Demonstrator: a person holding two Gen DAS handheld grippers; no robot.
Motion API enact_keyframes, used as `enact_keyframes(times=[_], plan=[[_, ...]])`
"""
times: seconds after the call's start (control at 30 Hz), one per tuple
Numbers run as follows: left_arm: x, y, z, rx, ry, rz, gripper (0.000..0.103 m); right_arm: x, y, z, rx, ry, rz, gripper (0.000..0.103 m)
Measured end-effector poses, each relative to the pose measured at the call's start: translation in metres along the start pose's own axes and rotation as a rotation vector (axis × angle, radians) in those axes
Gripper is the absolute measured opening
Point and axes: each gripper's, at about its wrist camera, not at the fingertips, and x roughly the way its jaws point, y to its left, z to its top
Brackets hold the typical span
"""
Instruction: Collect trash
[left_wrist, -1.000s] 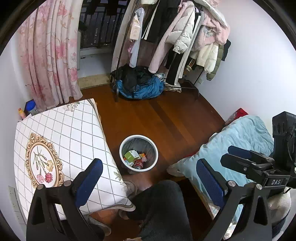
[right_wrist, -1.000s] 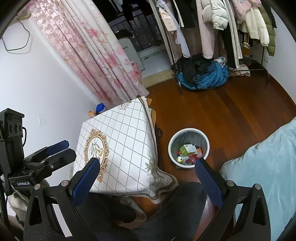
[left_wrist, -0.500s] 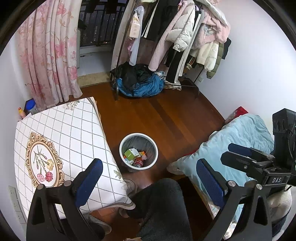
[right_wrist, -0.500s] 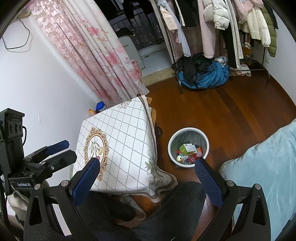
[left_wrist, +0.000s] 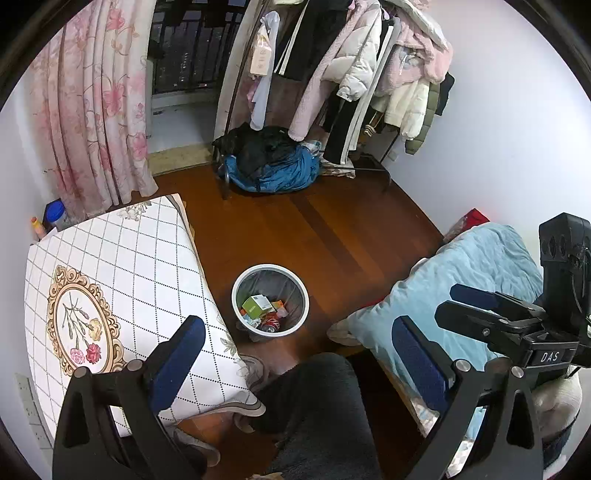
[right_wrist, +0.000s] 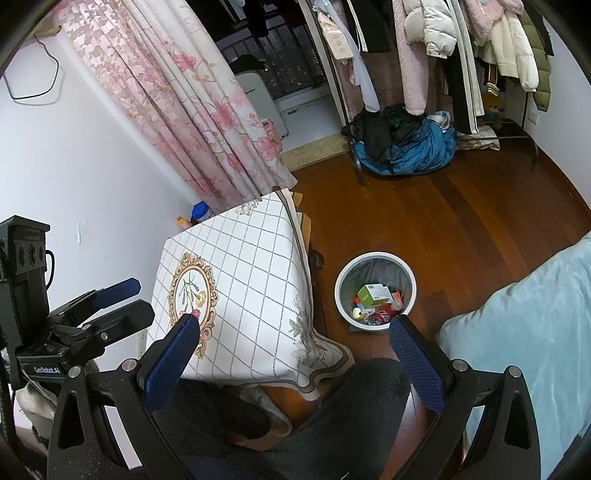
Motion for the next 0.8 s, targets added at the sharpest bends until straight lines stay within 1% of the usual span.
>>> enact_keyframes(times=[0.43,0.57,0.8], plan=[[-0.0006,-0.0006,0.001,0.001,-0.003,0.0,0.103,-0.0013,0.0021,-0.0026,0.0,0.0,-0.001,0.103],[-0.0005,-0.0009,0.0006,-0.001,0.0,0.0,0.103,-0.0075,0.0008,-0.0056,-0.002,0.005,0.001,0.103],[-0.0057,-0.0029,0.0018,-0.007,-0.001,-0.02,0.103,-0.0077,0.001,-0.0057,-0.003,0.006,0.0,0.103]])
